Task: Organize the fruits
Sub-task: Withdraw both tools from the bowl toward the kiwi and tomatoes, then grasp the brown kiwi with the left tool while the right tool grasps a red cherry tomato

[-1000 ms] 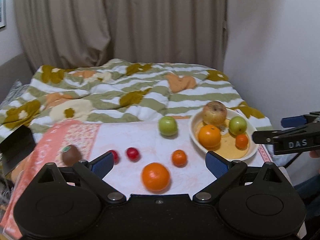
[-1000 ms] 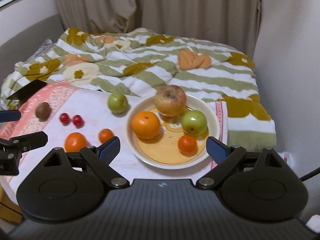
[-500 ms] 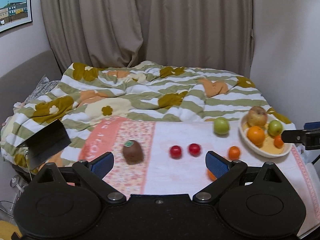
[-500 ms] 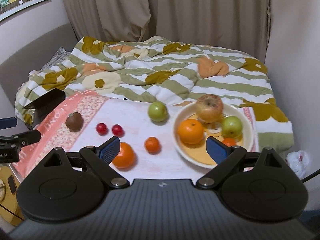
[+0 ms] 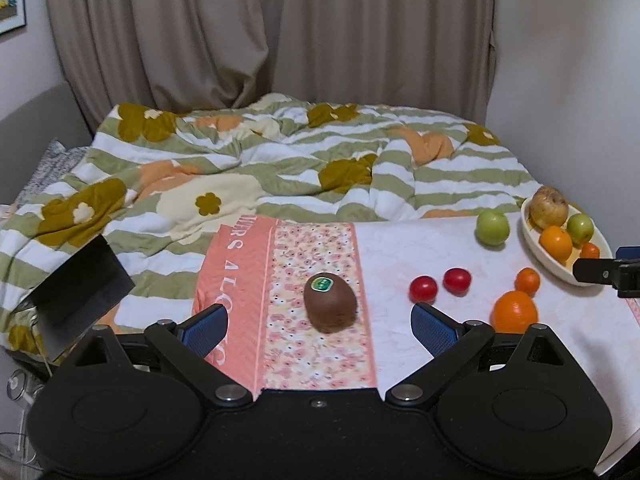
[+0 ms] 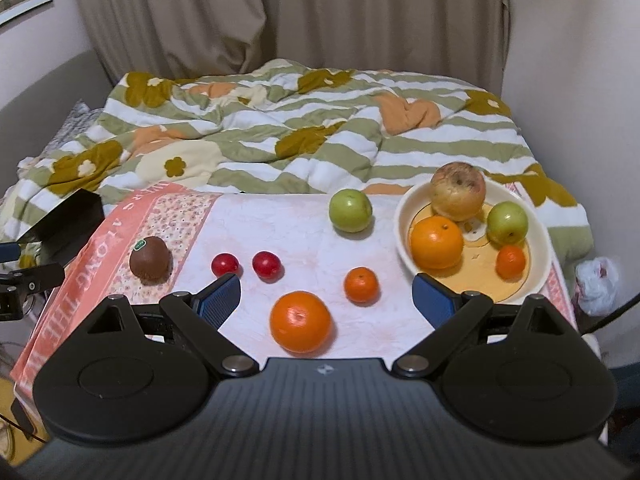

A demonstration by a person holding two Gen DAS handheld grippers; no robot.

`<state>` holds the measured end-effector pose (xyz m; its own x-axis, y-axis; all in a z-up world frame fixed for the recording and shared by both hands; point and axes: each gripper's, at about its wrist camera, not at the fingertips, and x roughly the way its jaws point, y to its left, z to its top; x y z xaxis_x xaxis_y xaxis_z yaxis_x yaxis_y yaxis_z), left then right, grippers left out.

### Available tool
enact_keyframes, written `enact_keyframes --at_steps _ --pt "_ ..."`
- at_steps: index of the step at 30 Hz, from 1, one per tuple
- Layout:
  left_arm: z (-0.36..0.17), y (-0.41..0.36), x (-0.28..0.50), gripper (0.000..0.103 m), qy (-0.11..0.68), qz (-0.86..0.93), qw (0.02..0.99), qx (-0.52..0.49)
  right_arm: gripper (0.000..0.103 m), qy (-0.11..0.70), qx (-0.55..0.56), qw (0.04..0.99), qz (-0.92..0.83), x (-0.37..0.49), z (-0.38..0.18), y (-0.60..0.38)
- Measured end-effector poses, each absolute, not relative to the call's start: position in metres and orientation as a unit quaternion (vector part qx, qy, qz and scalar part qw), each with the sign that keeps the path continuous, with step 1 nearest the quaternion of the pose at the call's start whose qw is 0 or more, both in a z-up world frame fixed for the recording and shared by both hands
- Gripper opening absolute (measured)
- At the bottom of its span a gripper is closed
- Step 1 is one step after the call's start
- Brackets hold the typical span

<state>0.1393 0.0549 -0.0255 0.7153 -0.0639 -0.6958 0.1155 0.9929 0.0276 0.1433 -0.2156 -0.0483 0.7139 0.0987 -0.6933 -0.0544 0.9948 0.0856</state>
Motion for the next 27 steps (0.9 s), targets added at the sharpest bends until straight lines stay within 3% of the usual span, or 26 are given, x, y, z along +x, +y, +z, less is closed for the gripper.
enact_keyframes --at_steps 17,23,27 --pt "-0.087 0.065 0.230 0.099 0.454 -0.070 0.888 -0.011 0.103 0.425 -0.052 0.902 0.046 0.215 -0.109 -0.162" --pt "-0.103 0.056 0.248 0.097 0.475 -0.051 0.878 -0.027 0.083 0.456 -0.074 0.883 0.083 0.241 -0.130 -0.158" --pt "-0.114 0.052 0.259 0.085 0.488 -0.045 0.871 -0.028 0.081 0.462 -0.090 0.876 0.103 0.250 -0.139 -0.157"
